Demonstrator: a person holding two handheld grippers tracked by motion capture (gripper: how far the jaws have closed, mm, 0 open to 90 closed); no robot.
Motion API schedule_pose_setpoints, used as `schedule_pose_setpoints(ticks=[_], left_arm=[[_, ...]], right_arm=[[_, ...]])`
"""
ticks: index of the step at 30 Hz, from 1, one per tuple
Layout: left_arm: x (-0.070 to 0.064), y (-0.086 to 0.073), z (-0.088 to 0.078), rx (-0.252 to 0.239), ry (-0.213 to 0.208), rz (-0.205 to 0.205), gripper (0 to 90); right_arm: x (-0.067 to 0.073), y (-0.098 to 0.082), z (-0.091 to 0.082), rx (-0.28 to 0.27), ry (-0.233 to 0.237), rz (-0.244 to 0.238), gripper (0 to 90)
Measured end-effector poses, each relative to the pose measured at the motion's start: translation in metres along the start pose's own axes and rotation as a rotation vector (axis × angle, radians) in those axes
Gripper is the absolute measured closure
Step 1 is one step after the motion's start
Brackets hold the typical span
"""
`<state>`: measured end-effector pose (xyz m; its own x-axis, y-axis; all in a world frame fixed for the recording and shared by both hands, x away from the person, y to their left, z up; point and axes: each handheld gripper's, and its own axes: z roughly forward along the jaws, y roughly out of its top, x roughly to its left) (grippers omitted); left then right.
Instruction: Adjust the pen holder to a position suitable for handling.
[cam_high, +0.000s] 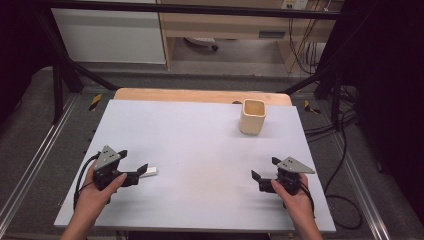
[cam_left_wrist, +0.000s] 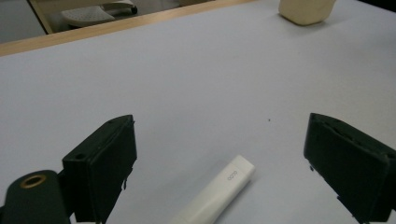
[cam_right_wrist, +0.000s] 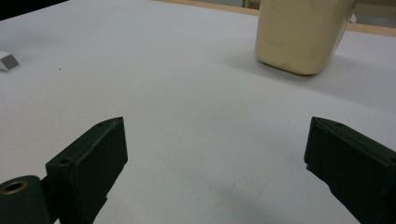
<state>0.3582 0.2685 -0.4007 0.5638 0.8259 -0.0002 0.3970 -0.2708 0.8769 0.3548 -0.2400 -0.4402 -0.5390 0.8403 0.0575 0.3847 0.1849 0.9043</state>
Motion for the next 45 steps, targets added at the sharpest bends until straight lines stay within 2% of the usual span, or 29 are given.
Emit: schedule_pose_setpoints(ticks=[5, 8, 11, 15, 20, 22, 28, 32, 35, 37, 42, 45], left_arm=[[0.002, 0.008, 0.013, 0.043, -0.025, 0.047, 10.0], [0.004, 0.01, 0.019, 0.082, -0.035, 0.075, 11.3], [0.005, 0.011, 0.025, 0.123, -0.061, 0.111, 12.4], [0.005, 0.011, 0.032, 0.185, -0.097, 0.168, 14.8], [0.005, 0.006, 0.038, 0.244, -0.112, 0.205, 16.8], [0.007, 0.003, 0.039, 0.252, -0.107, 0.208, 17.8], [0.011, -0.006, 0.04, 0.295, -0.131, 0.21, 20.7], [0.013, -0.011, 0.038, 0.316, -0.127, 0.249, 28.0], [0.014, -0.014, 0.037, 0.333, -0.133, 0.254, 30.3], [0.016, -0.016, 0.037, 0.338, -0.138, 0.25, 35.2], [0.018, -0.018, 0.04, 0.357, -0.163, 0.231, 39.5], [0.017, -0.018, 0.041, 0.369, -0.177, 0.236, 42.5]], right_arm=[[0.0, 0.001, -0.001, -0.008, -0.002, -0.005, 5.9], [-0.001, 0.0, 0.0, -0.007, -0.007, -0.001, 5.8], [-0.002, 0.0, 0.0, -0.008, -0.007, 0.006, 5.9], [-0.001, 0.0, 0.0, -0.004, -0.005, 0.005, 5.9], [0.0, 0.001, 0.0, -0.004, 0.0, -0.003, 5.9], [0.0, 0.001, 0.0, -0.006, 0.0, -0.004, 5.8], [0.0, 0.001, 0.0, -0.002, 0.001, 0.002, 5.8], [0.0, 0.001, 0.001, 0.003, 0.003, -0.002, 5.7], [0.001, 0.001, 0.001, 0.003, 0.005, -0.003, 5.4], [0.001, 0.0, 0.002, 0.007, 0.006, -0.003, 5.4], [0.001, 0.0, 0.002, 0.008, 0.006, -0.002, 5.4], [0.0, 0.0, 0.002, 0.008, 0.006, -0.001, 5.4]])
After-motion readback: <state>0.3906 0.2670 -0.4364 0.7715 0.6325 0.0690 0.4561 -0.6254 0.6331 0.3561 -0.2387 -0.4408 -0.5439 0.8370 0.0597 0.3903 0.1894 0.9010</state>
